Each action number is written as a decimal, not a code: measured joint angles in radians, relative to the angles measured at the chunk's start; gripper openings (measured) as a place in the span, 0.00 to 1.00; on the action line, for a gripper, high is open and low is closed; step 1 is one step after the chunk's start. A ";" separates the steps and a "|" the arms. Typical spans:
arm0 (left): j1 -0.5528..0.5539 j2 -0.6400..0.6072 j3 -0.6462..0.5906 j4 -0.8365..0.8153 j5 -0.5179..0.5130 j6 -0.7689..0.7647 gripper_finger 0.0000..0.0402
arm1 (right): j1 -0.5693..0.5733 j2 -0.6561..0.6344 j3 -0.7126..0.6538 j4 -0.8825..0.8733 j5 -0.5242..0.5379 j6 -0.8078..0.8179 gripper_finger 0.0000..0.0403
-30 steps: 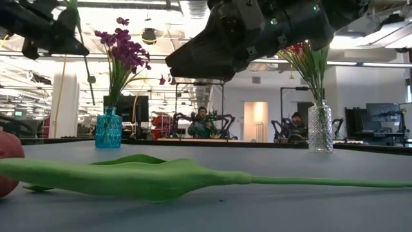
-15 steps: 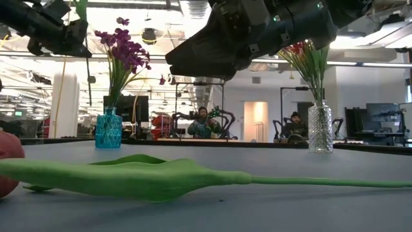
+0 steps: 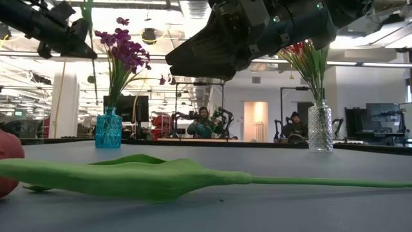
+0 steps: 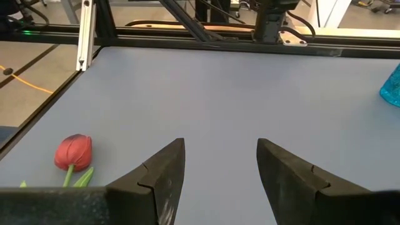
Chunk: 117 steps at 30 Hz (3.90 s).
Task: Sort flowers into vase by color
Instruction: Put the left red tulip into the blue vase, then put the red tulip into the blue vase
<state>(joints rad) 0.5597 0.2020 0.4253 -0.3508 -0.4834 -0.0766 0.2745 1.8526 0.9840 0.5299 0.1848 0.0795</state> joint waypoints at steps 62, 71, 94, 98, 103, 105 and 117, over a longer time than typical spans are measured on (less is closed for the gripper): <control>0.129 0.289 -0.135 0.182 0.191 -0.051 0.01 | 0.000 0.001 0.000 -0.029 -0.001 0.002 0.55; 0.129 0.288 -0.134 0.181 0.198 -0.051 0.15 | 0.011 0.001 0.000 -0.030 -0.001 0.002 0.55; 0.128 0.305 0.146 -0.309 0.375 -0.180 0.20 | 0.011 -0.105 0.000 -0.152 -0.001 -0.001 0.55; 0.128 0.334 0.234 -0.462 0.477 -0.187 0.20 | 0.015 -0.138 0.000 -0.211 -0.003 0.018 0.55; 0.128 0.422 0.345 -0.719 0.606 -0.170 0.20 | 0.027 -0.154 0.000 -0.265 -0.003 0.059 0.55; 0.128 0.474 0.373 -0.840 0.609 -0.140 0.20 | 0.029 -0.153 0.000 -0.270 -0.004 0.060 0.55; 0.117 0.671 0.392 -1.116 0.749 0.028 0.20 | 0.046 -0.148 0.000 -0.274 -0.005 0.081 0.55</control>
<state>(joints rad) 0.6770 0.8735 0.8177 -1.4669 0.2651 -0.0483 0.3203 1.7046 0.9840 0.2555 0.1799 0.1604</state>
